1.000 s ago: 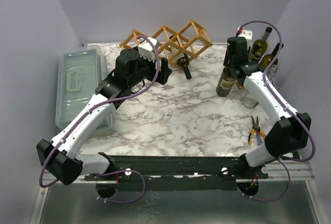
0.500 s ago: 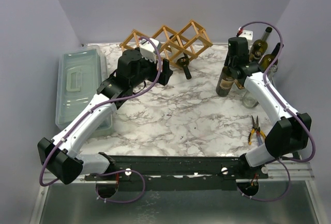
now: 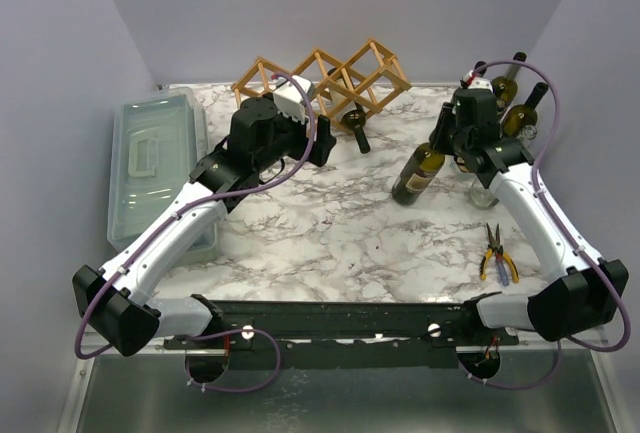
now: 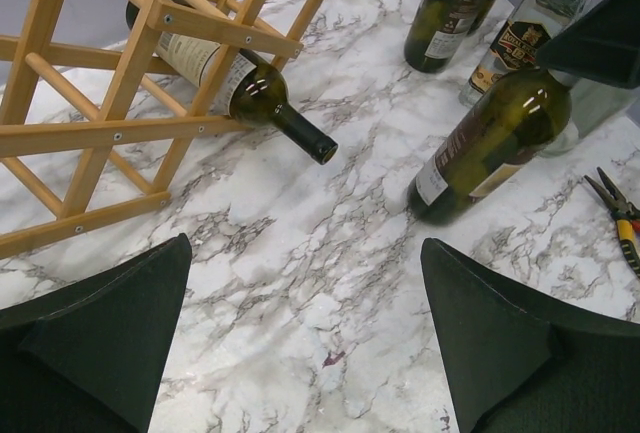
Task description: Put the wine bottle on the wine rack
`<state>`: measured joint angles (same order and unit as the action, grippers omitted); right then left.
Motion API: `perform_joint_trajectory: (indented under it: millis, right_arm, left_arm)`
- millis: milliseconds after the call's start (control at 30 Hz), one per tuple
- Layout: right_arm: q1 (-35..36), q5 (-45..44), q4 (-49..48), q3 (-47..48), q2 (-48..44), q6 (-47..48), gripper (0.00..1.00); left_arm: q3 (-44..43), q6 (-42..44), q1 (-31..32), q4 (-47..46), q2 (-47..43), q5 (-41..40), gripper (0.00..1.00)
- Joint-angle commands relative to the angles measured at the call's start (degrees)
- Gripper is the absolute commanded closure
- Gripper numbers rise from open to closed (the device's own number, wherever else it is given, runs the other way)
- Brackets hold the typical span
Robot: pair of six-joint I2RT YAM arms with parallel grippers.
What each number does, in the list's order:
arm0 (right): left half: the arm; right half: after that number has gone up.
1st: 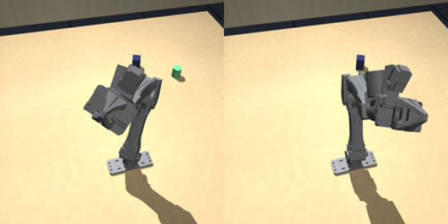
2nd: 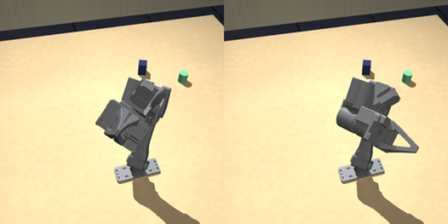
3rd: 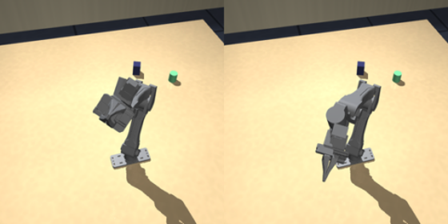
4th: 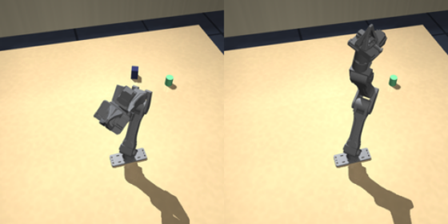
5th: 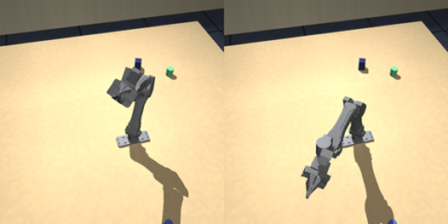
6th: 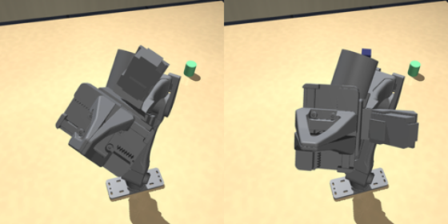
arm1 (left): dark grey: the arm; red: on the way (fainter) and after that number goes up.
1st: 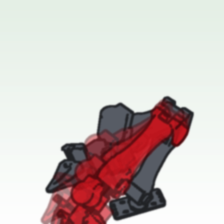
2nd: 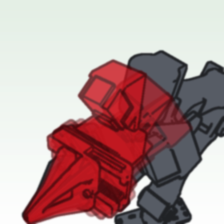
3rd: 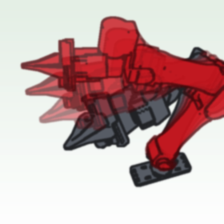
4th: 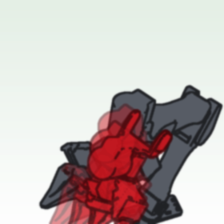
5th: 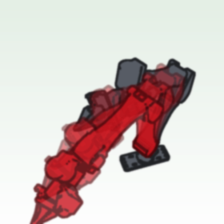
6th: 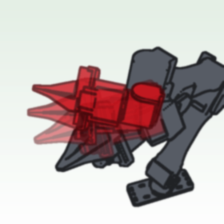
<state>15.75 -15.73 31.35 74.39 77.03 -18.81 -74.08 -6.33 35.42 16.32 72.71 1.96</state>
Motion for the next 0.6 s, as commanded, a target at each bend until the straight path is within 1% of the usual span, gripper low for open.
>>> perform_joint_trajectory:
  millis: [0, 67, 133, 267, 467, 567]
  right_arm:
    - [0.05, 10.89, -0.97, -2.60, -6.19, -6.17, 0.99]
    - [0.07, 15.27, -2.48, -4.14, -7.48, -9.26, 0.99]
    - [0.06, 21.08, -3.92, -5.21, -7.73, -12.58, 0.99]
    - [0.07, 28.64, -9.30, -7.97, -7.89, -19.19, 0.99]
    - [0.07, 35.34, -17.42, -12.32, -8.22, -28.45, 0.99]
    - [0.07, 38.30, -20.97, -14.18, -8.00, -32.25, 0.99]
  left_arm:
    - [0.78, 0.49, 1.18, -0.93, -0.29, -1.51, 0.01]
    - [0.87, 0.71, 1.70, -0.93, -0.40, -1.52, 0.01]
    - [0.94, 0.75, 2.00, -0.94, -0.40, -3.46, 0.01]
    - [1.19, 1.15, 2.83, -1.02, -0.37, -5.62, 0.01]
    - [2.09, 2.13, 3.95, -1.72, -0.94, -8.81, 0.01]
    - [2.14, 2.26, 4.12, -1.84, -1.20, -8.48, 0.01]
